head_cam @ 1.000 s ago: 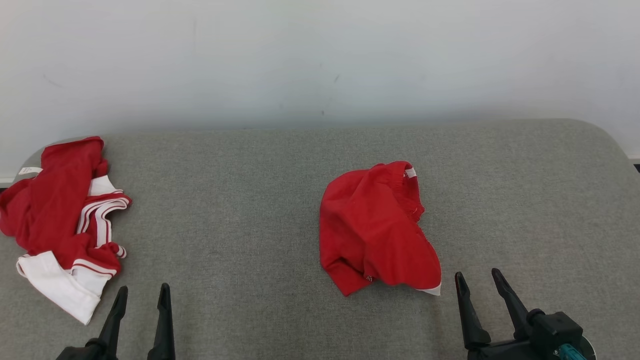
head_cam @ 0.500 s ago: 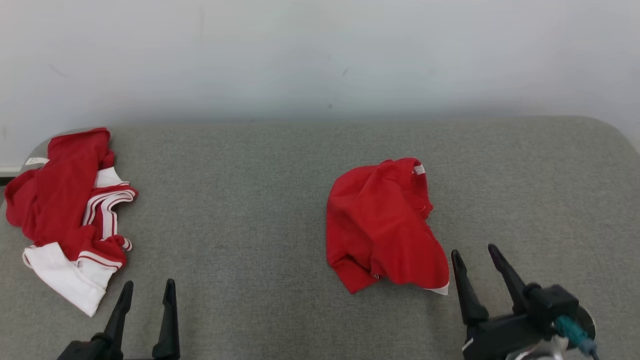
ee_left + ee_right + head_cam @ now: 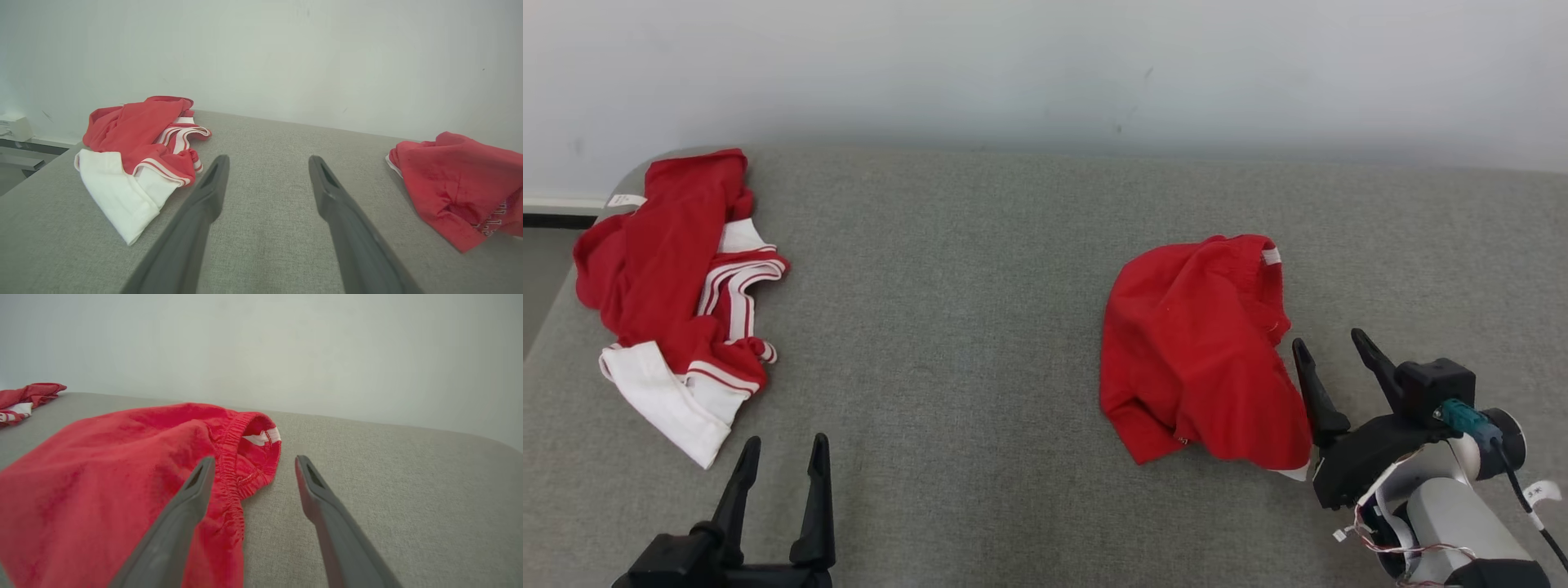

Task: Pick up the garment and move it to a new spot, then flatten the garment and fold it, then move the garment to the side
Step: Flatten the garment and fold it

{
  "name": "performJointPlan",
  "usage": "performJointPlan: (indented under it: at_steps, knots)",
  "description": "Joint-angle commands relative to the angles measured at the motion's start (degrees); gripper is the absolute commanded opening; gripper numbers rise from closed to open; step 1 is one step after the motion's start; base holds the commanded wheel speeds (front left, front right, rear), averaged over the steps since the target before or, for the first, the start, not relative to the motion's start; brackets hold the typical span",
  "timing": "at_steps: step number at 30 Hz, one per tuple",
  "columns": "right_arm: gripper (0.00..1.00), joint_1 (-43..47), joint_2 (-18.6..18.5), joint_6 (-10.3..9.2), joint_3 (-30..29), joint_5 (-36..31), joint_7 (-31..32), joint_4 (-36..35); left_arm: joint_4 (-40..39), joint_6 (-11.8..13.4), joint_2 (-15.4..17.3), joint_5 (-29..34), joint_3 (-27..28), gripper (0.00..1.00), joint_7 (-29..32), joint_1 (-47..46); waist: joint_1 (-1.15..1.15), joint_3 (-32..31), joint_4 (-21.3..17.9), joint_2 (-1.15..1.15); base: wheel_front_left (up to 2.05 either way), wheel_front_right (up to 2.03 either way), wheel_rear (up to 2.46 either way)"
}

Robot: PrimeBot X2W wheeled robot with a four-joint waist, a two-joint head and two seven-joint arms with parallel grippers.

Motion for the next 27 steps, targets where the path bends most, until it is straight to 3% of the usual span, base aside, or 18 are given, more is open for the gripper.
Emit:
performJointPlan:
  at_steps: [1,12,14,20,27]
  knots:
    - [1.00,-0.9,-0.3,-0.14,0.2,0.6,-0.4,1.1,0.1,-0.3,-0.2,-0.2,-0.1,1.00,-0.1,-1.0,-0.01,1.5,1.4,0.00,0.00,0.00,0.00]
    - [1.00,-4.8,1.7,-0.14,5.9,6.2,-1.7,17.5,2.0,-0.7,-0.6,-0.6,-1.1,1.00,-0.1,-3.3,-0.01,3.8,3.4,0.00,0.00,0.00,0.00]
    - [0.00,-5.0,2.3,-0.14,7.4,7.5,-2.0,18.9,2.2,-0.7,-0.6,-0.6,-1.0,1.00,-0.1,-3.4,-0.01,3.7,3.2,0.00,0.00,0.00,0.00]
    - [0.00,-7.0,0.8,-0.14,8.4,10.5,-3.6,20.3,2.6,-0.7,-0.6,0.0,-0.6,1.00,-0.1,-3.1,-0.01,2.5,1.4,0.00,0.00,0.00,0.00]
    - [0.00,-7.0,-4.4,-0.14,4.4,11.5,-4.0,18.2,2.6,-0.8,-0.7,-0.2,-0.1,1.00,-0.1,-2.3,-0.01,0.8,-0.9,0.00,0.00,0.00,0.00]
